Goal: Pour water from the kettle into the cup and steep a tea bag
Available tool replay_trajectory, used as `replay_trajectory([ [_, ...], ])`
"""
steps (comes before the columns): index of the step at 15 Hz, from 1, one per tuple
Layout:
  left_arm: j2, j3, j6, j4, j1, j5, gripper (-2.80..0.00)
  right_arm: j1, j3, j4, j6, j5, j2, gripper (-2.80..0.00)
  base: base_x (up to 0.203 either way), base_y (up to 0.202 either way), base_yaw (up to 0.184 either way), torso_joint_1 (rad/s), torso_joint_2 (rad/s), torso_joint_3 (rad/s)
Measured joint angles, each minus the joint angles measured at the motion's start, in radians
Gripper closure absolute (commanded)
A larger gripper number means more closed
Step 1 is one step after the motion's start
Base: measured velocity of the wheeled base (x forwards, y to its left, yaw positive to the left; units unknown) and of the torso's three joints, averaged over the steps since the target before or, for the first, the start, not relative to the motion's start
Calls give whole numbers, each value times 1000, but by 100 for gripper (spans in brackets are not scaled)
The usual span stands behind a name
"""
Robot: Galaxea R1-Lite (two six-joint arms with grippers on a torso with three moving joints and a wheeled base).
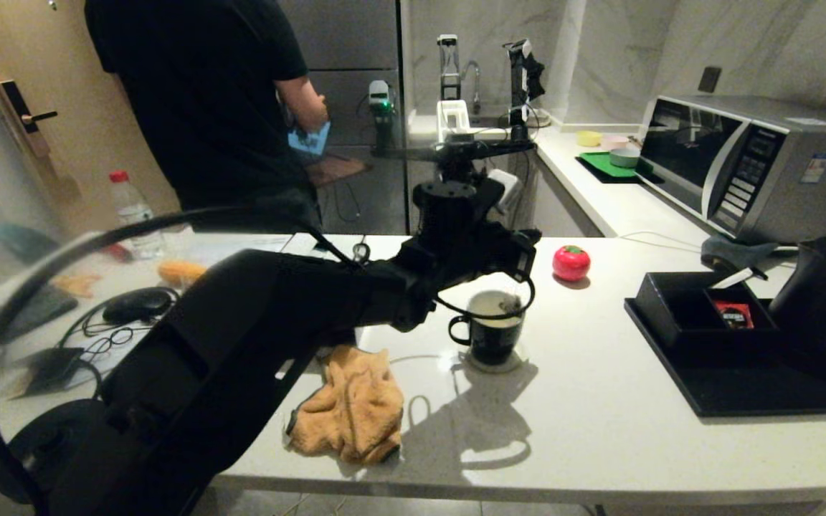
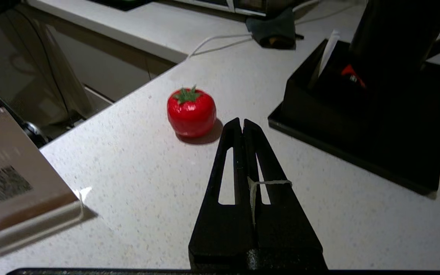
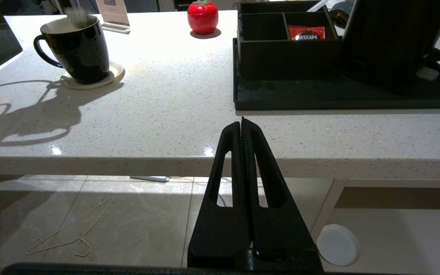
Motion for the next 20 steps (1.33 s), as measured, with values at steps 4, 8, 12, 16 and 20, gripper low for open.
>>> replay_trajectory([
  [4, -31, -49, 15, 102, 0, -2, 0, 0, 0, 0, 0, 0, 0, 0, 0, 0, 0, 0, 0, 0],
  [8, -31, -52, 17, 102, 0, -4, 0, 0, 0, 0, 0, 0, 0, 0, 0, 0, 0, 0, 0, 0],
  [12, -17, -53, 24, 98, 0, -5, 0, 0, 0, 0, 0, 0, 0, 0, 0, 0, 0, 0, 0, 0],
  [16, 4, -52, 26, 92, 1, -6, 0, 0, 0, 0, -1, 0, 0, 0, 0, 0, 0, 0, 0, 0],
  [20, 13, -52, 26, 92, 6, -5, 0, 0, 0, 0, -1, 0, 0, 0, 0, 0, 0, 0, 0, 0],
])
